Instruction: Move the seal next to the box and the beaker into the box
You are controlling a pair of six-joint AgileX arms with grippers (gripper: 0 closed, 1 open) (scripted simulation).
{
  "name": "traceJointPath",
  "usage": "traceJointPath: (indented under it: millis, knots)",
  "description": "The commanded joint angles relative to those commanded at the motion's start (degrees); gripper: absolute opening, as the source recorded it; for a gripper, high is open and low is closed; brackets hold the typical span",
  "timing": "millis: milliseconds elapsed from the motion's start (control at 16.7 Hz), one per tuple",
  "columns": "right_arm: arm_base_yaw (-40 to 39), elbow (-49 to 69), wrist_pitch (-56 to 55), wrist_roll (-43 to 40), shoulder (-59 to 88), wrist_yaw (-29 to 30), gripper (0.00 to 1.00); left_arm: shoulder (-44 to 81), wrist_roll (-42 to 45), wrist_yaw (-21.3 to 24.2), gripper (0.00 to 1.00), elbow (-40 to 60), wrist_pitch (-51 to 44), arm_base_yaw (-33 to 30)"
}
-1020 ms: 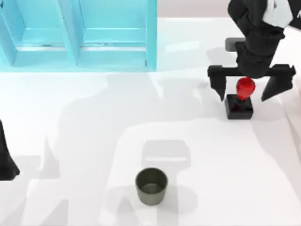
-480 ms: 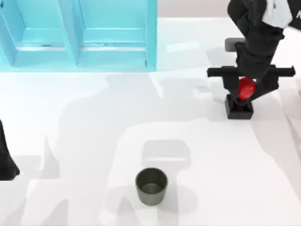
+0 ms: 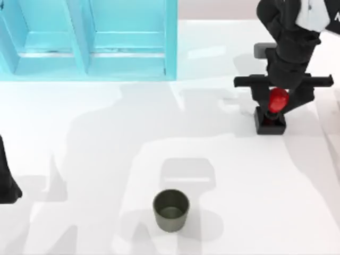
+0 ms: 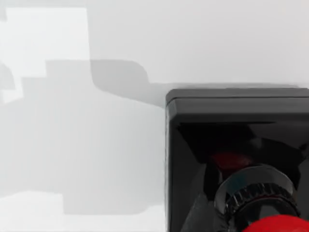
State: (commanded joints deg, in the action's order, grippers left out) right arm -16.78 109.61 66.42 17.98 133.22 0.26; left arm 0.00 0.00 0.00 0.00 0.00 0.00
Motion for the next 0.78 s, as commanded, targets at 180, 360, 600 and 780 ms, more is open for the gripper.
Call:
traceJointPath:
  millis: [180,360,600,780]
  knots:
    - [0.16,0.01,0.01,0.06,-0.01,0.00,0.00,0.00,0.00,0.00,1.00,0.00,0.00,0.00]
    - [1.81,1.48,2.08,-1.81,-1.04,-0.04,0.00,0.00,0.00,0.00,1.00,0.00,0.00,0.00]
    - [7.01,6.05,10.11,-7.00,-4.01,-0.05,0.00,0.00,0.00,0.00,1.00,0.00,0.00,0.00]
    - [11.07,10.72,16.56,-10.94,-5.27,-0.04,0.00,0.00,0.00,0.00,1.00,0.00,0.00,0.00]
